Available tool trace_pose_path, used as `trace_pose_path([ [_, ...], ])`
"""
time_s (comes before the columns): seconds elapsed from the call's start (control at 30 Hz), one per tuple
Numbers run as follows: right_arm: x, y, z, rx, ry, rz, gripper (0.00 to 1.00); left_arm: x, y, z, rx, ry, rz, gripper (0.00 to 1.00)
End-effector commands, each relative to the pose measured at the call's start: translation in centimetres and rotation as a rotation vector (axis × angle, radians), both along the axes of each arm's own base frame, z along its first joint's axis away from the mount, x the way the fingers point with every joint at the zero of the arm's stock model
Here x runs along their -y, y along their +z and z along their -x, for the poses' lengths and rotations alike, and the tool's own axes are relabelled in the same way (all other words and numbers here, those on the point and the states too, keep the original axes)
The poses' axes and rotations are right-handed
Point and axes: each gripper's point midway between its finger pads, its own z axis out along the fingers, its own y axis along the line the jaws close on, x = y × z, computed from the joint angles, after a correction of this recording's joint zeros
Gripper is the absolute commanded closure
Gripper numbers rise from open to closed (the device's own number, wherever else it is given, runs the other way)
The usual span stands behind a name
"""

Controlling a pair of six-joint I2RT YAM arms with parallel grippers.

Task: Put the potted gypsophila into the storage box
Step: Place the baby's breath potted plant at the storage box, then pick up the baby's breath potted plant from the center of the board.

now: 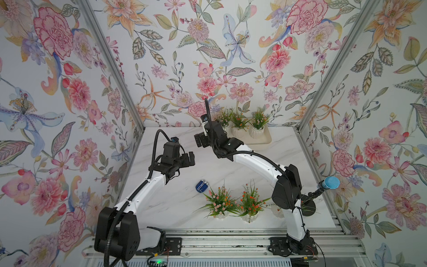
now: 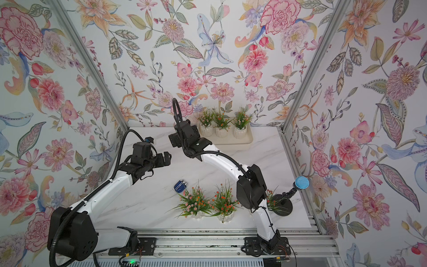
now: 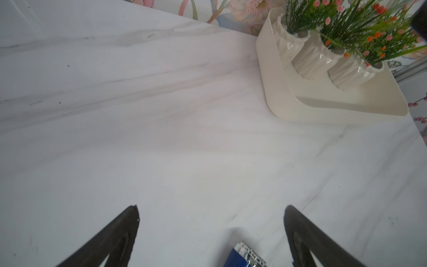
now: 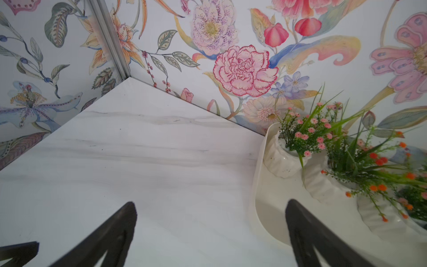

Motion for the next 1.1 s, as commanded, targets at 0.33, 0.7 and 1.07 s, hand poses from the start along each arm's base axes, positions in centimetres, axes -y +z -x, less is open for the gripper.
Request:
trace_pose_path([
  [0.33, 6.9, 3.1, 9.0, 0.049, -0.269, -0.043, 0.00, -0.7, -4.1, 9.6, -0.160, -0.093, 0.020, 0.03],
  [0.7, 16.0, 5.4, 13.3, 0.069, -0.300, -0.109, 0.00, 0.9, -6.2, 13.2, -0.280, -0.120, 0.108, 0.08],
  [1.07, 20.4, 1.2, 19.3, -0.147, -0.140, -0.144, 0.00, 7.6, -9.1, 16.6, -0.325, -0.183, 0.220, 0.11],
])
